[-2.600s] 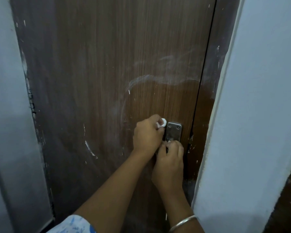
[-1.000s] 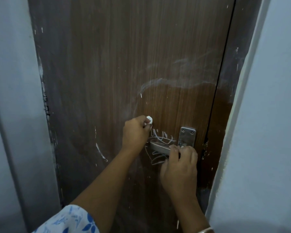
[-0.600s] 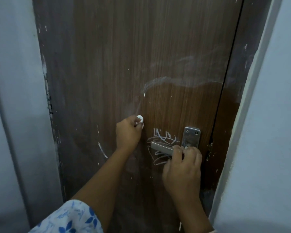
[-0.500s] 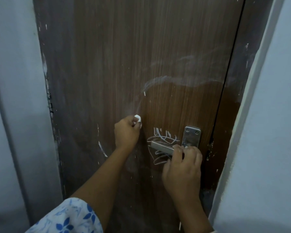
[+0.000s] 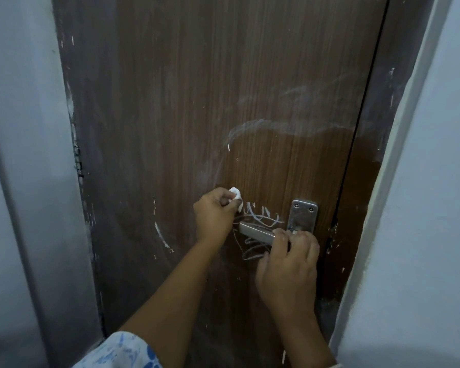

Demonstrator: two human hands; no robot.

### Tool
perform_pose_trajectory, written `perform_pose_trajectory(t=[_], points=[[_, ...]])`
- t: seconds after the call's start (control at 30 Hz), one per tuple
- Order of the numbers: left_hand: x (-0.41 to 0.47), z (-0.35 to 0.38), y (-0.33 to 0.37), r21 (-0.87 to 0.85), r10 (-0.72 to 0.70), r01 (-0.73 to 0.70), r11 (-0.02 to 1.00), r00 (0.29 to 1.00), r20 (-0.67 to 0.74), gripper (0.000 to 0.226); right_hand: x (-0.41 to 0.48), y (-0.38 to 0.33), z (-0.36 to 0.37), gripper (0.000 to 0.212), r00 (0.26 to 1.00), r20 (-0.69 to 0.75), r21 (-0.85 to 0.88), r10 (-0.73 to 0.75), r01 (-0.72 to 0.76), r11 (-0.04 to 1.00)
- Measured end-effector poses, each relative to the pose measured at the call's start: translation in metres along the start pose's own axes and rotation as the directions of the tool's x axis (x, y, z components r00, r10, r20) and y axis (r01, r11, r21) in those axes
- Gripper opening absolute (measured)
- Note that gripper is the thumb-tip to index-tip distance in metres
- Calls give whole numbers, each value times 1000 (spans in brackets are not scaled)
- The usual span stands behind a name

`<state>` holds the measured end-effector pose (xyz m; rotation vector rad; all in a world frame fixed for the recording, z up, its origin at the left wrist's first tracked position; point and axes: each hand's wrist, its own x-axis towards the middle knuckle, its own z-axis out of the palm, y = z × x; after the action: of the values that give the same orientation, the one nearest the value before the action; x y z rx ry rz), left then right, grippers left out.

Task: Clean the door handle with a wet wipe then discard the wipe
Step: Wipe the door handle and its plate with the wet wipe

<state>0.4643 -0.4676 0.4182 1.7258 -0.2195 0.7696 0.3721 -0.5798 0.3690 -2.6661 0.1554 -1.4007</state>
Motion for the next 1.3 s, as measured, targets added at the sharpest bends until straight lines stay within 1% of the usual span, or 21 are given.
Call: perform_pose_trajectory(t=[0.1, 0.13, 0.23, 0.3, 0.37, 0.43, 0.5, 0.57, 0.6, 0.63, 0.7, 0.77, 0.9, 1.0, 1.07, 1.13, 1.23, 1.3], points=[[-6, 3, 5, 21, 32, -34, 999, 993, 111, 31, 0, -1, 0, 52, 1000, 0, -1, 2, -2, 1000], [-6, 2, 7, 20, 19, -22, 1000, 992, 126, 32, 0, -1, -1, 52, 1000, -4, -3, 1, -1, 1000], [-1, 3, 12, 46, -44, 40, 998, 996, 84, 28, -1, 0, -1, 51, 1000, -20, -2, 3, -3, 1000], [-4, 7, 18, 113, 4, -17, 993, 994, 113, 30, -1, -1, -1, 50, 1000, -30, 7, 0, 0, 1000], [-10, 12, 25, 141, 76, -107, 984, 976, 205, 33, -2, -1, -1, 50, 999, -35, 8, -5, 5, 1000], [-10, 14, 29, 151, 94, -133, 980, 966, 242, 32, -2, -1, -2, 50, 1000, -30, 11, -3, 4, 1000], [-7, 10, 30, 188, 66, -103, 977, 979, 192, 26, -3, 0, -3, 52, 1000, -26, 14, -3, 4, 1000], [-8, 9, 28, 258, 51, -79, 963, 992, 113, 14, -3, 0, -3, 52, 1000, -24, 11, -4, 4, 1000], [-11, 11, 29, 294, 61, -86, 952, 994, 95, 9, -3, 0, -3, 51, 1000, -24, 10, -9, 10, 1000], [-16, 15, 32, 311, 77, -107, 945, 991, 107, 7, -2, 0, -3, 51, 1000, -21, 8, -15, 15, 1000], [-24, 23, 40, 273, 91, -132, 953, 984, 156, 12, -3, 0, -2, 52, 1000, -6, -3, -15, 15, 1000], [-26, 26, 46, 239, 76, -113, 964, 984, 158, 18, -3, 0, -2, 53, 1000, -5, 1, -9, 9, 1000], [-33, 29, 52, 321, 57, -95, 942, 990, 126, 8, -3, -1, -3, 60, 1000, 20, 20, 6, -7, 1000], [-38, 33, 59, 283, 53, -105, 953, 981, 186, 5, -4, 0, -3, 61, 1000, 28, 34, 14, -14, 999], [-36, 33, 60, 266, 27, -80, 961, 980, 198, 8, -3, 0, -4, 60, 999, 41, 26, 11, -13, 1000], [-35, 31, 59, 253, 24, -80, 964, 976, 216, 6, -4, -2, -4, 60, 998, 49, 32, 27, -29, 999], [-36, 28, 59, 200, 56, -121, 972, 951, 304, 6, -4, -3, -4, 62, 997, 71, 30, 31, -33, 999], [-34, 26, 59, 203, 83, -159, 966, 937, 339, 8, -4, -3, -3, 65, 997, 77, 26, 30, -32, 999]])
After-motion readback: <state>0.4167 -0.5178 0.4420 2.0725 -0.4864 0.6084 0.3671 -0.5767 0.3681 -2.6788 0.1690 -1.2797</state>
